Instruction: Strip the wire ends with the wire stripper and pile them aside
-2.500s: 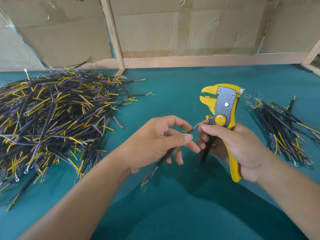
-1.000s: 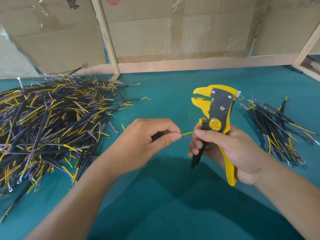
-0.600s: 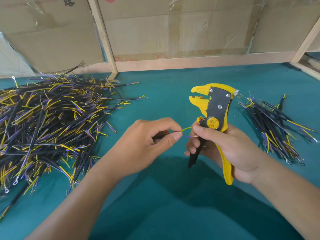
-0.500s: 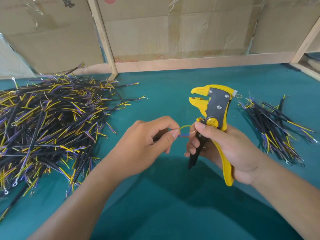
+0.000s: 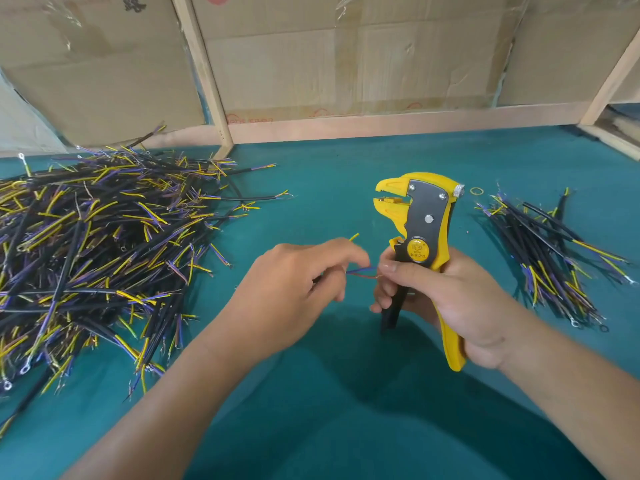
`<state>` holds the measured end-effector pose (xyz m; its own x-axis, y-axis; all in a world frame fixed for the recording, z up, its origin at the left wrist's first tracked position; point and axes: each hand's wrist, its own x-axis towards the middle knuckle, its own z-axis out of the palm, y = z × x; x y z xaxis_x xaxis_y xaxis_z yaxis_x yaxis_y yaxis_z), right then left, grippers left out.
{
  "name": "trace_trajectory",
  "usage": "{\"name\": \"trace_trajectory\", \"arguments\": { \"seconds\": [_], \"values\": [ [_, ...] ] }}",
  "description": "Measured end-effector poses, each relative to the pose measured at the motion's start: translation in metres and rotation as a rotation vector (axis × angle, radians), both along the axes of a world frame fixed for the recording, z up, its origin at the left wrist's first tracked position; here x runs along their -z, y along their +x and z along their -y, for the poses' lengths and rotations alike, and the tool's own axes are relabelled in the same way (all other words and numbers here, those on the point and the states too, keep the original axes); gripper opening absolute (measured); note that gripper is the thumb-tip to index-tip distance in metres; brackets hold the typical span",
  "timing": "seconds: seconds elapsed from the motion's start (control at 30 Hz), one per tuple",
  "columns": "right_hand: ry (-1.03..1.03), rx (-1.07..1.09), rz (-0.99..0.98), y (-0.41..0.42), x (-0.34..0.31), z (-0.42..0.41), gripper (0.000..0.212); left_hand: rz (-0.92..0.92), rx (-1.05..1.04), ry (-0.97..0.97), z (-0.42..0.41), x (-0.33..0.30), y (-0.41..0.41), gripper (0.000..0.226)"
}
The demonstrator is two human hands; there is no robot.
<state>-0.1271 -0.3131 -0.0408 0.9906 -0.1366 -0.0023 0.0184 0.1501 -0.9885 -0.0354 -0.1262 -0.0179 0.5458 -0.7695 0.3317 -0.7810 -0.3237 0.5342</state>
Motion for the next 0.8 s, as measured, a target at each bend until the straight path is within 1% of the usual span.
{"name": "trace_trajectory", "arguments": {
  "seconds": [0.13, 0.33, 0.5, 0.67, 0.8],
  "values": [
    [-0.009, 0.021, 0.014, 0.0009, 0.0003, 0.0025, 0.009, 0.016, -0.032, -0.008, -0.0003, -0.0004, -0.0002, 0.017],
    [0.003, 0.024, 0.005, 0.0008, 0.0009, 0.0022, 0.01, 0.014, -0.009, -0.047, -0.0007, -0.0053, -0.0022, 0.008],
    [0.027, 0.007, 0.022, 0.0013, 0.0003, 0.0021, 0.012, 0.018, 0.065, -0.037, -0.002, -0.0079, -0.0021, 0.013],
    [0.032, -0.002, 0.05, 0.0004, 0.0001, 0.0012, 0.013, 0.02, 0.074, -0.033, -0.0025, -0.0083, -0.0014, 0.018],
    [-0.001, 0.005, 0.051, 0.0003, 0.0003, 0.0011, 0.014, 0.035, 0.088, 0.016, -0.0018, -0.0047, -0.0031, 0.011]
  ]
}}
